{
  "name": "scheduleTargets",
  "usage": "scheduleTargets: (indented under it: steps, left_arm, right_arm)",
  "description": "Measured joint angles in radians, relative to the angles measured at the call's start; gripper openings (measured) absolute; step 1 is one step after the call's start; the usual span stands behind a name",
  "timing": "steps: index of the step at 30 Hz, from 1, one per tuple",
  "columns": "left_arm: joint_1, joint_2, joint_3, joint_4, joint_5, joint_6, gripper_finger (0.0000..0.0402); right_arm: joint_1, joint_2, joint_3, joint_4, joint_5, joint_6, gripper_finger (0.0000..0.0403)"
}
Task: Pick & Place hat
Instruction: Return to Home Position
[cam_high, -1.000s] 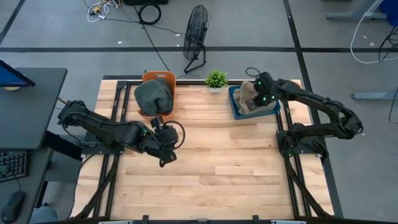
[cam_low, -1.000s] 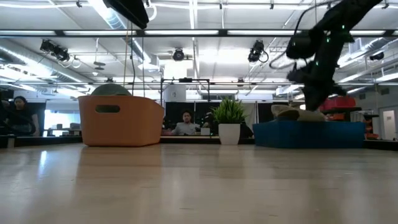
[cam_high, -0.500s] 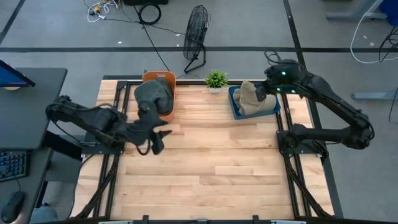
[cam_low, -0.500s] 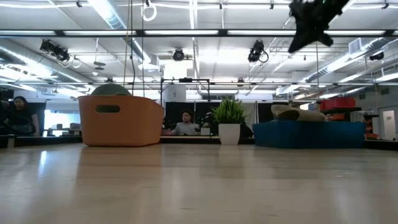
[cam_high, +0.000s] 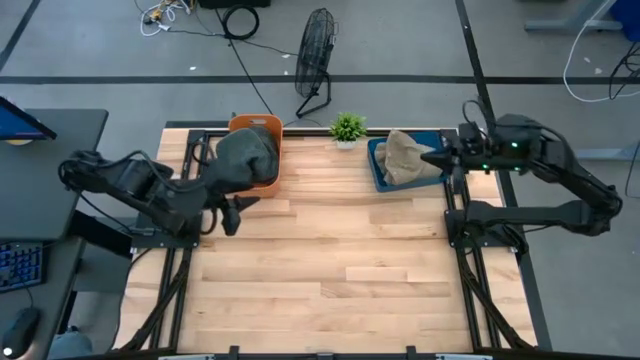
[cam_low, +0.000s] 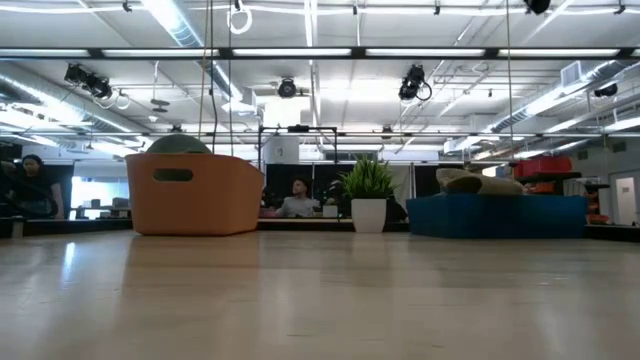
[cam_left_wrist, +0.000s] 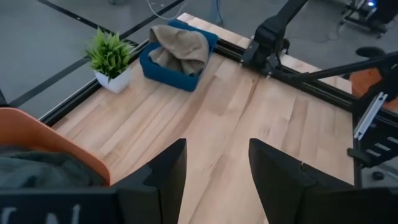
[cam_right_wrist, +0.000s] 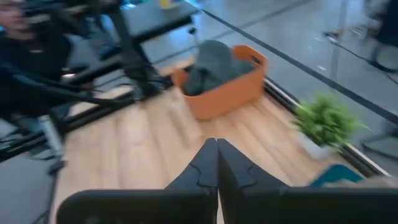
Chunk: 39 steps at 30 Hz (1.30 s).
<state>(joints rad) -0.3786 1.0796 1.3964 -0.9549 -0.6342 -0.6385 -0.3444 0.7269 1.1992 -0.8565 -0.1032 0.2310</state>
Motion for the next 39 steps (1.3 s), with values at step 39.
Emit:
scheduleTargets:
  steps: [39]
  left_arm:
    - [0.299, -0.736, -1.036, 0.816, 0.114, 0.144, 0.0177]
  right_arm:
    - [0.130, -0.725, -0.771, 0.535, -0.246, -0.089, 0.0000]
